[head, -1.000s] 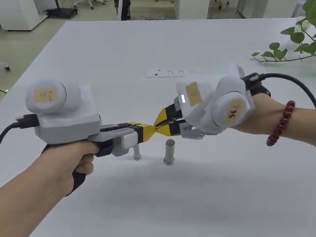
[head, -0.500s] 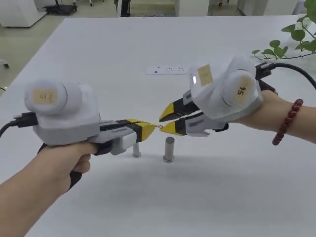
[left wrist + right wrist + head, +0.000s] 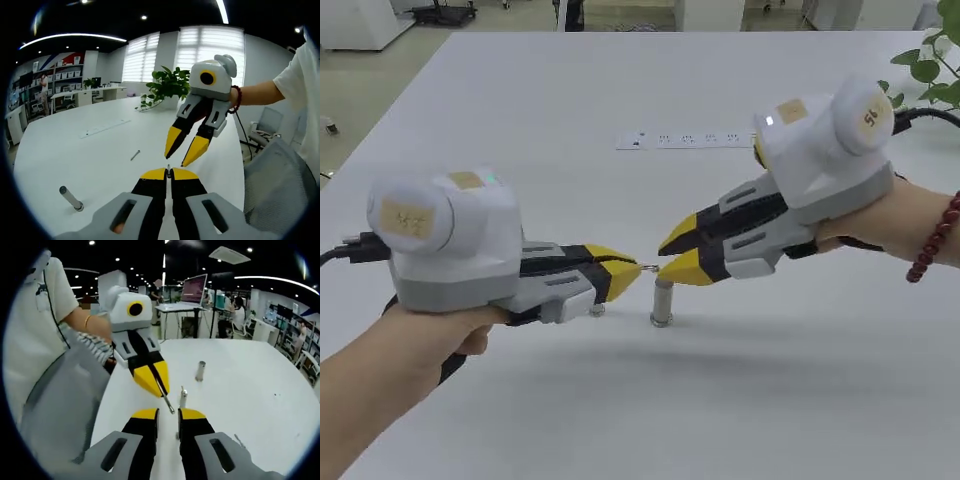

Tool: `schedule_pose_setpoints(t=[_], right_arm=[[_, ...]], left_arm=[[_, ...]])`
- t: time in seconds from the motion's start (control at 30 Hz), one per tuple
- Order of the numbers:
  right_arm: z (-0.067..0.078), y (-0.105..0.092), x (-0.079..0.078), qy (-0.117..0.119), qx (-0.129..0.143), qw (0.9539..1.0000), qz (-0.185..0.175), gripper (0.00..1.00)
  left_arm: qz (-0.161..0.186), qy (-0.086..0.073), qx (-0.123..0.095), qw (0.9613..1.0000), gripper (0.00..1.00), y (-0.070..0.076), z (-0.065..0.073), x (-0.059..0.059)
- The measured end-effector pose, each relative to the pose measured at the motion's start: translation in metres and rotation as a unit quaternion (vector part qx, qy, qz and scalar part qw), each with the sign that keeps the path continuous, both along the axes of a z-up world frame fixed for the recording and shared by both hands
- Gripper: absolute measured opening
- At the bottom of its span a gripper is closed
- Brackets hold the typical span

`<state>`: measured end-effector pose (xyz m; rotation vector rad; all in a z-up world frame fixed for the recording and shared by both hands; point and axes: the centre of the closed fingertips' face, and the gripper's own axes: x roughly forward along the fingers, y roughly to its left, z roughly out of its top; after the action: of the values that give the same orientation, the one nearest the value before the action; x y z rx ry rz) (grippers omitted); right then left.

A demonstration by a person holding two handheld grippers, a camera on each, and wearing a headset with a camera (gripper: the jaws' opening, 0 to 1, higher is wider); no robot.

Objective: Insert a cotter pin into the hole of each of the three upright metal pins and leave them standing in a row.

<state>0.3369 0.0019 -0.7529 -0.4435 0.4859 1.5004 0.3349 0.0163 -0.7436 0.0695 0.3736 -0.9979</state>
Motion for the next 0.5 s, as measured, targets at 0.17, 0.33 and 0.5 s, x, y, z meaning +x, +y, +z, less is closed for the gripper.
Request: schedule_pose_setpoints(t=[0.17,0.33,0.5], right_arm=[[-0.003,-0.007,-0.011,0.029,0.009,0.9994,0.016,0.17],[-0.003,-0.011,-0.024,0.049,0.015,0.9982,0.032,0.16],[-0.008,-0.015,-0.036,0.064,0.011,0.9968,0.048,0.16]], left_arm=[[-0.038,-0.012,0.002,0.9992,0.00,-0.008,0.002,-0.011],[-0.065,-0.016,0.003,0.9977,0.00,-0.014,0.001,-0.020],[-0.085,-0.016,-0.004,0.9963,0.00,-0.019,0.002,-0.027]])
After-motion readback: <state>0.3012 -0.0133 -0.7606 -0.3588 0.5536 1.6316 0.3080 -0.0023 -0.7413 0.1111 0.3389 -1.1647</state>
